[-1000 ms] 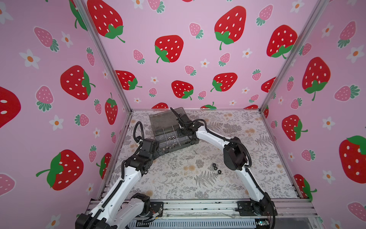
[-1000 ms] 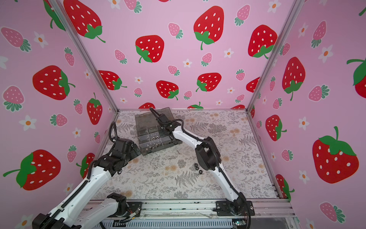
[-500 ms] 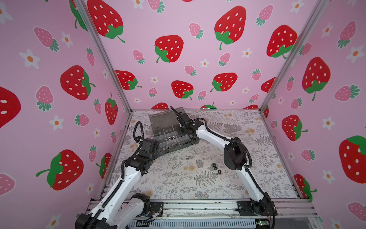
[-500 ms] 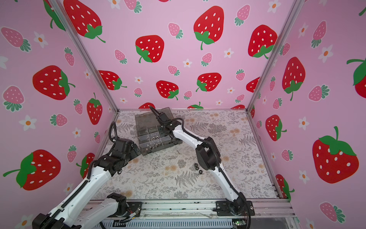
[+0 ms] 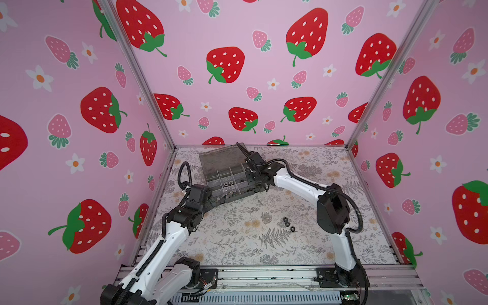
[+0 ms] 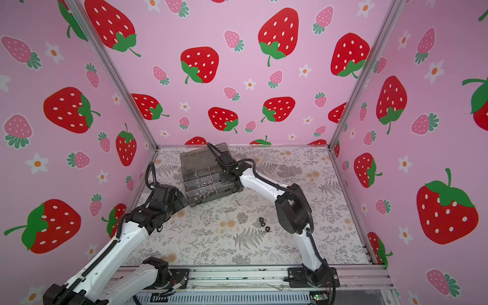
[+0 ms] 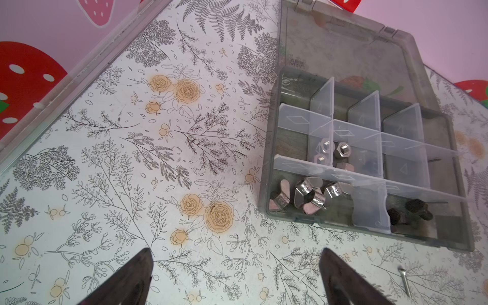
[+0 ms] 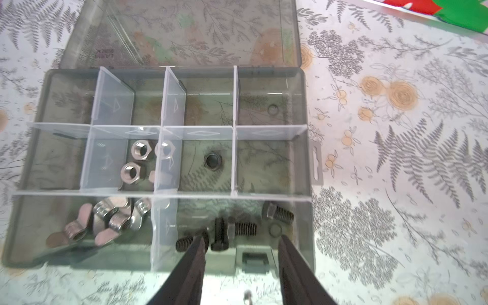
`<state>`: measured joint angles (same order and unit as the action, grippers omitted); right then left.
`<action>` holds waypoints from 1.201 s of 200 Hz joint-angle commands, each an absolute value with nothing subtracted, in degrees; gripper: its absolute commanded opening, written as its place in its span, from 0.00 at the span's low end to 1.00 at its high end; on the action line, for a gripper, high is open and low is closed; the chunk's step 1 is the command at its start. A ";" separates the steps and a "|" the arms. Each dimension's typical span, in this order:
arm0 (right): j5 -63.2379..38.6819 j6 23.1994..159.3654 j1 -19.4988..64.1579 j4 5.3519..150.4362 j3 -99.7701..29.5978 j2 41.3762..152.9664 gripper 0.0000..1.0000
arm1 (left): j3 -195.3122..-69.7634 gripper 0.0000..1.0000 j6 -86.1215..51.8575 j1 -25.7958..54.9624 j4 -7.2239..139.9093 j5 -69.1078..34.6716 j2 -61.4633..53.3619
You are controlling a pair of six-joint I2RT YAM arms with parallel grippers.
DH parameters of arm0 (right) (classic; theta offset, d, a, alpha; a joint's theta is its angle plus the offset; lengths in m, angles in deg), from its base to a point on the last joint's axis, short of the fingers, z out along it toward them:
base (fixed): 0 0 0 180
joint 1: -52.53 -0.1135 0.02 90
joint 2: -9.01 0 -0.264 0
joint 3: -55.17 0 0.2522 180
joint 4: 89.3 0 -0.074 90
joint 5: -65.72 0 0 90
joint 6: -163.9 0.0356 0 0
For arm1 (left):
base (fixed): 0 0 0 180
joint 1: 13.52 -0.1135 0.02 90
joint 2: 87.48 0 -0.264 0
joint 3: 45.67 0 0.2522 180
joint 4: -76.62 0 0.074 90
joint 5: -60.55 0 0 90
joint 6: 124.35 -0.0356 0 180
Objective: Sort the screws and nuts into containers
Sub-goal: Place the nut into the container, then pick up the nut from the center of the table.
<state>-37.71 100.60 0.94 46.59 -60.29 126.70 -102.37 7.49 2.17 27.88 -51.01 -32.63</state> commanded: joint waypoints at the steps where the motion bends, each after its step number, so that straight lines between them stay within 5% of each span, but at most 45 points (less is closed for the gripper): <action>1: -39.63 104.90 0.85 48.40 -48.70 118.12 0.48 | -104.33 0.99 8.15 1.85 27.09 -52.16 -32.46; 77: -34.81 112.90 0.84 43.22 -25.58 103.52 0.50 | -104.24 0.99 8.76 1.85 27.83 -51.07 -32.55; 240: -32.55 110.61 1.84 41.16 -16.12 105.78 0.47 | -102.98 0.99 10.21 1.86 28.04 -50.18 -33.36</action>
